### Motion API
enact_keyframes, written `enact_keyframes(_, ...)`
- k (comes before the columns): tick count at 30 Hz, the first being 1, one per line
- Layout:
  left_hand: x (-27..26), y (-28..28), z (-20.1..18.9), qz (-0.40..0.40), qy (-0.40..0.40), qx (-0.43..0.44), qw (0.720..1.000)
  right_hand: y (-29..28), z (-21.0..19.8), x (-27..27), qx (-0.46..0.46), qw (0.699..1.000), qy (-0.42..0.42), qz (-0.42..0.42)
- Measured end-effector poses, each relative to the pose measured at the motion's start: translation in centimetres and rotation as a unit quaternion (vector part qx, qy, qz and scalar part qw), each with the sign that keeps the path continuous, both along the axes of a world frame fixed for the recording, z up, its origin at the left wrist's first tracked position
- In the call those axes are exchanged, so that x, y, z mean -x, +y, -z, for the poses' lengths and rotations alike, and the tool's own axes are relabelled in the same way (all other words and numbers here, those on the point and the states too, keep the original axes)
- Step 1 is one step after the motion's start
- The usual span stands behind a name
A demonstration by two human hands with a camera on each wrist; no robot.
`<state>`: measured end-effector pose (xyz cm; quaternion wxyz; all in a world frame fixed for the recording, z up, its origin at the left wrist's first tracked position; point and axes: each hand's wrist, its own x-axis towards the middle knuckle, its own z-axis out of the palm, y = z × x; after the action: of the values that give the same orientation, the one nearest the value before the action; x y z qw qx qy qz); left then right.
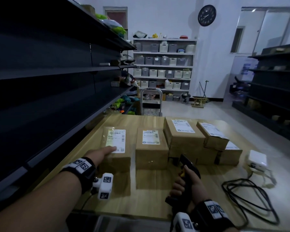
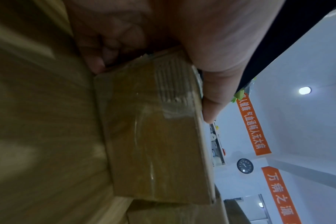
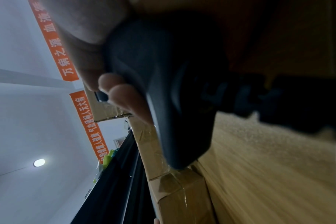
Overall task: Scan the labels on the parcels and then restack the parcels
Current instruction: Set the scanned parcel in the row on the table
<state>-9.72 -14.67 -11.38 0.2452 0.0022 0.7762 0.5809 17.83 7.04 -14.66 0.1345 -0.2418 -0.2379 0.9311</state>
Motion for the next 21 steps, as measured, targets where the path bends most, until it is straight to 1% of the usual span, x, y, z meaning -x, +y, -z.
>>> enact_keyframes(3, 0.4, 1.1, -0.4, -0.002, 0.005, 0.023, 1.000, 0.4, 0.7, 0.1, -0.010, 1.000, 0.017, -0.006)
enact_keyframes(7, -0.1, 1.7, -0.3, -0.018, 0.015, 0.024, 0.999, 0.9, 1.2, 0.1, -0.008, 0.999, 0.006, -0.032)
enact_keyframes(10, -0.9, 1.6, -0.1, -0.038, 0.035, -0.013, 0.999, 1.1, 1.7, 0.2, -0.006, 1.000, 0.012, -0.029)
enact_keyframes(13, -2.4, 1.1, 0.4, -0.063, 0.035, -0.060, 0.996, 1.3, 2.0, 0.3, -0.011, 0.999, 0.029, -0.025)
enact_keyframes(15, -2.8, 0.8, 1.6, -0.090, 0.054, -0.077, 0.991, 1.2, 2.0, 0.2, -0.011, 0.999, 0.023, -0.020)
enact_keyframes(16, -3.6, 0.7, 1.9, -0.113, 0.070, -0.073, 0.988, 1.2, 2.0, 0.2, -0.011, 1.000, 0.018, -0.015)
enact_keyframes(18, -6.3, 0.4, 2.0, -0.156, 0.128, -0.066, 0.977, 1.1, 1.9, 0.0, -0.006, 1.000, 0.009, -0.002)
enact_keyframes(19, -7.9, 0.3, 2.1, -0.160, 0.155, -0.064, 0.973, 1.0, 1.8, 0.0, -0.006, 1.000, 0.007, 0.005)
enact_keyframes(21, -11.3, 0.4, 2.4, -0.120, 0.177, -0.082, 0.973, 0.6, 1.5, -0.1, -0.003, 1.000, 0.005, 0.029)
